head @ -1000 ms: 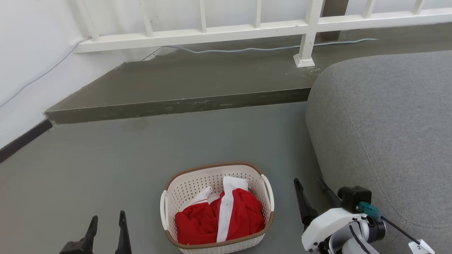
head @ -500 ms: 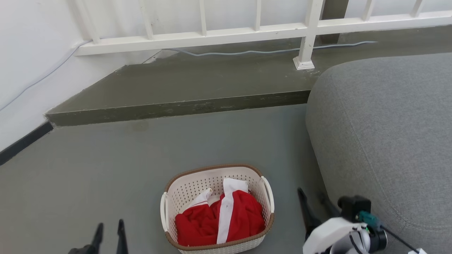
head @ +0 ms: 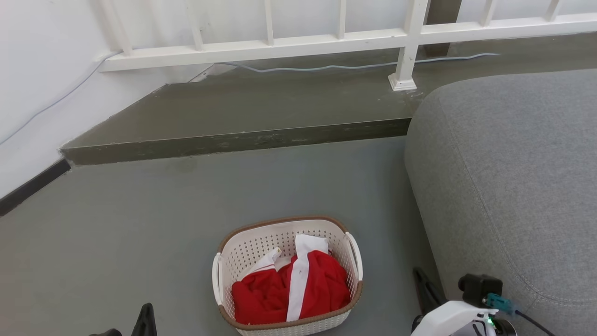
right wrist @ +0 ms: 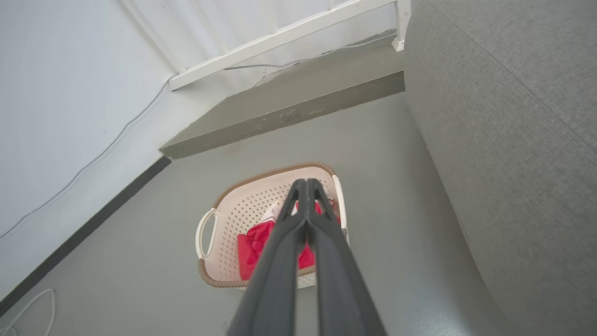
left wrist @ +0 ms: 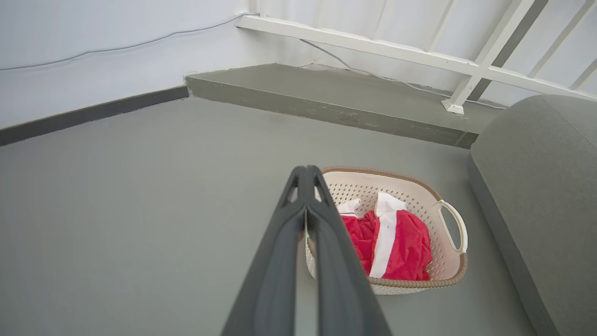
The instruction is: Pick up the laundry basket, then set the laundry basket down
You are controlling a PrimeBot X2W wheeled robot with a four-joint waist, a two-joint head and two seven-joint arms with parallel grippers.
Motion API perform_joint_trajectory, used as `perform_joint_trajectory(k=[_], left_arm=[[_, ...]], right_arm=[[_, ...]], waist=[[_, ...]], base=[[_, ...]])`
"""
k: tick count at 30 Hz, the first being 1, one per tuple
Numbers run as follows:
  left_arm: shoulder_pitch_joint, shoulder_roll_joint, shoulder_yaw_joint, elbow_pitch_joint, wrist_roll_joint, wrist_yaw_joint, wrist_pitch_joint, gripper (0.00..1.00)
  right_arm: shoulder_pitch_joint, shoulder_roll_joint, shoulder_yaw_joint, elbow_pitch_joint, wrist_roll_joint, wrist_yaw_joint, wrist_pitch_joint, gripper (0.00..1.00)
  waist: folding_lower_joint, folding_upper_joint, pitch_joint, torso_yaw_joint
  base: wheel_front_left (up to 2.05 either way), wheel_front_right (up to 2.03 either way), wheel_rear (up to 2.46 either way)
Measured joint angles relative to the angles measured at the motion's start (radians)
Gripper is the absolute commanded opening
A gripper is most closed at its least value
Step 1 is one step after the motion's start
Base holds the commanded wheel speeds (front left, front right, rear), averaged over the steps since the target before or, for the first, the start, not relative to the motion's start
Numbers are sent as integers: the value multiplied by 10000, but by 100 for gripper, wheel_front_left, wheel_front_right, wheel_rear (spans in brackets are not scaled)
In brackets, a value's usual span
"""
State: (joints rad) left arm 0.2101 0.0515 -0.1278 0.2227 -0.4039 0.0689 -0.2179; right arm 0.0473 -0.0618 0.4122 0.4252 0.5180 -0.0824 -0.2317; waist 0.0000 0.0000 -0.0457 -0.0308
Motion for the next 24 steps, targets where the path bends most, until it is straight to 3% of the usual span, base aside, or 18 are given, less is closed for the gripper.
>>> perform_joint_trajectory(k=[24], left_arm=[[-425, -13, 445, 134, -2771, -437, 784, 0]], right_arm=[[-64, 27, -1137, -378, 2543, 428, 683, 0]], waist=[[0, 0, 111, 70]], base=[[0, 0, 0]])
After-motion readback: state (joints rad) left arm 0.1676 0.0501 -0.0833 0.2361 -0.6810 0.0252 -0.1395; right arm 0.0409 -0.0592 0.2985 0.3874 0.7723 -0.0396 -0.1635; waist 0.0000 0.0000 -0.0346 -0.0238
